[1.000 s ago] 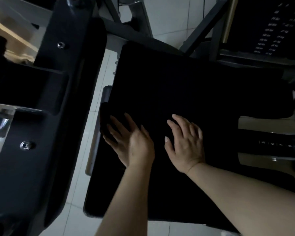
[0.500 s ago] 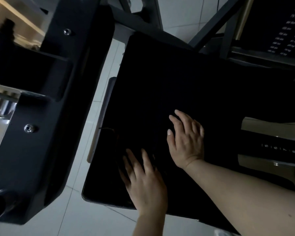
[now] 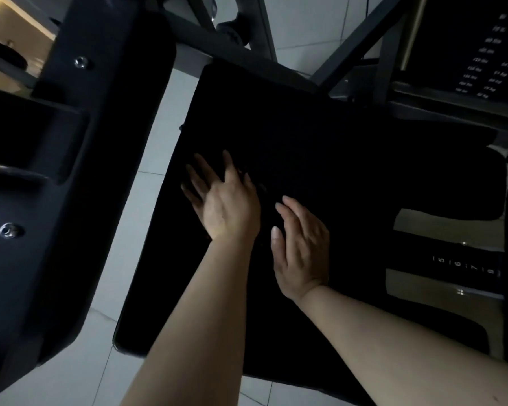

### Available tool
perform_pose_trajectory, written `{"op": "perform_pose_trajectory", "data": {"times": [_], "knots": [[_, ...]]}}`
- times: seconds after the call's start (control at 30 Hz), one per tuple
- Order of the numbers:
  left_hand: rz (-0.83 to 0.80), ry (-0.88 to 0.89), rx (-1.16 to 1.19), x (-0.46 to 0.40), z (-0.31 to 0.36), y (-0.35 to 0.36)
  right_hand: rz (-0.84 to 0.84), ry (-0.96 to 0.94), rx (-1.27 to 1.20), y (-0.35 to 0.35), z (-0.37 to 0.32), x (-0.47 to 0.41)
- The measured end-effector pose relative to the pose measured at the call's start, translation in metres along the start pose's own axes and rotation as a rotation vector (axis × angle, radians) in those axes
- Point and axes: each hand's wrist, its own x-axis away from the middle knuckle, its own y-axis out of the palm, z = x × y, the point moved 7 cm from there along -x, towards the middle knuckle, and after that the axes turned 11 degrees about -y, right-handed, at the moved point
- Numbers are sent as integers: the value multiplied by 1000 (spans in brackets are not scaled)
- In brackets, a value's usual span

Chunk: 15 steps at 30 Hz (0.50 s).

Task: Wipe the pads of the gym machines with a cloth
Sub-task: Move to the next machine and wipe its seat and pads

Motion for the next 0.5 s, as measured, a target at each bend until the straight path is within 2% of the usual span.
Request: {"op": "perform_pose_trajectory", "data": {"times": [0.17,0.3,0.4,0.5], "knots": [[24,-102,21,68,-63,14,-117,-2,190,9,-3,1],[-89,-147,-36,143,-102,33,-247,-215,237,17,-20,7],[-60,-147,-47,130,-103,29,-322,-417,208,22,-34,14],[-22,-176,-76,67,-95,12,-375,-473,209,25,-36,17]]}}
